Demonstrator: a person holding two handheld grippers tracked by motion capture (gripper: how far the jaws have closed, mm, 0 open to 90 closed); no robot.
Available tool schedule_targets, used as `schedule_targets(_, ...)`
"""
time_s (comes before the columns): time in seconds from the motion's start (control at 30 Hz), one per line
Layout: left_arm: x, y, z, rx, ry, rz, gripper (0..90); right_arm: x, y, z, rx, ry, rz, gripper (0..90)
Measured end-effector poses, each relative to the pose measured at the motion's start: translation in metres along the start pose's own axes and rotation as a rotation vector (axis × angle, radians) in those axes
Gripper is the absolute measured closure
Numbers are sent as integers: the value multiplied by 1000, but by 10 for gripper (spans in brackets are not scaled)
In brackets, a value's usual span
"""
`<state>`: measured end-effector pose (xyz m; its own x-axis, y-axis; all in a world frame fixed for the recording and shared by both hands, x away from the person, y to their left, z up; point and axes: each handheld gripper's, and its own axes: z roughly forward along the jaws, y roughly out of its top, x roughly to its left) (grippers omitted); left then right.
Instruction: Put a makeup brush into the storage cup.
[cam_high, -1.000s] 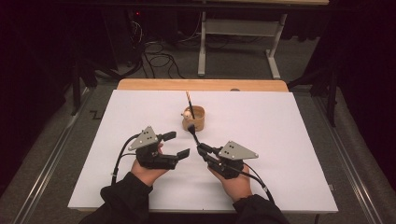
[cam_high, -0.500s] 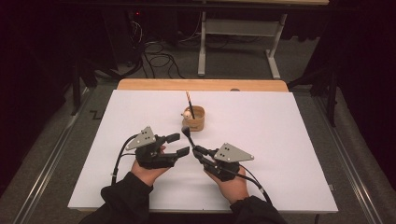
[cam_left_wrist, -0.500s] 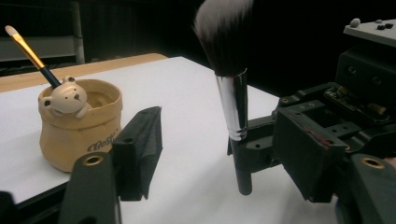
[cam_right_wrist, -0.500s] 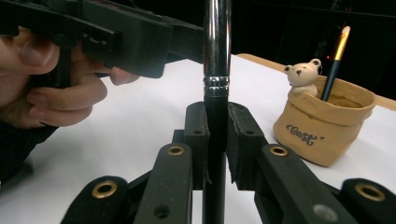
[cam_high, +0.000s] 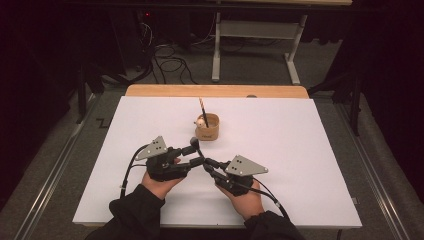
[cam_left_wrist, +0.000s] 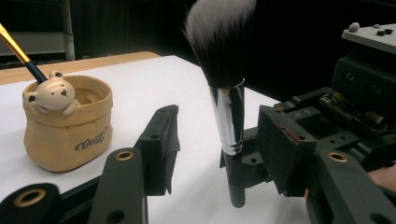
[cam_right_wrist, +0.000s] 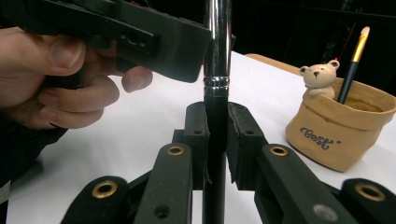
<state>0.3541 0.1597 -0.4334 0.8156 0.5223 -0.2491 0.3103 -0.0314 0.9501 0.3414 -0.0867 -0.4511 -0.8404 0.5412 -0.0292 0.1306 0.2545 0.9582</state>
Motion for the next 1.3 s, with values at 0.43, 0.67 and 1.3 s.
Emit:
schedule_targets(0.43,0,0,-1,-6,-3,0,560,4,-1,3,3,14,-8,810)
schedule_targets(0.67,1,-1,0,-4,-13,-8,578,5,0,3,-1,19,-12,809)
schedule_targets(1.3,1,-2,-1,-11,-34,3,716,5,-1,5,9,21,-17,810)
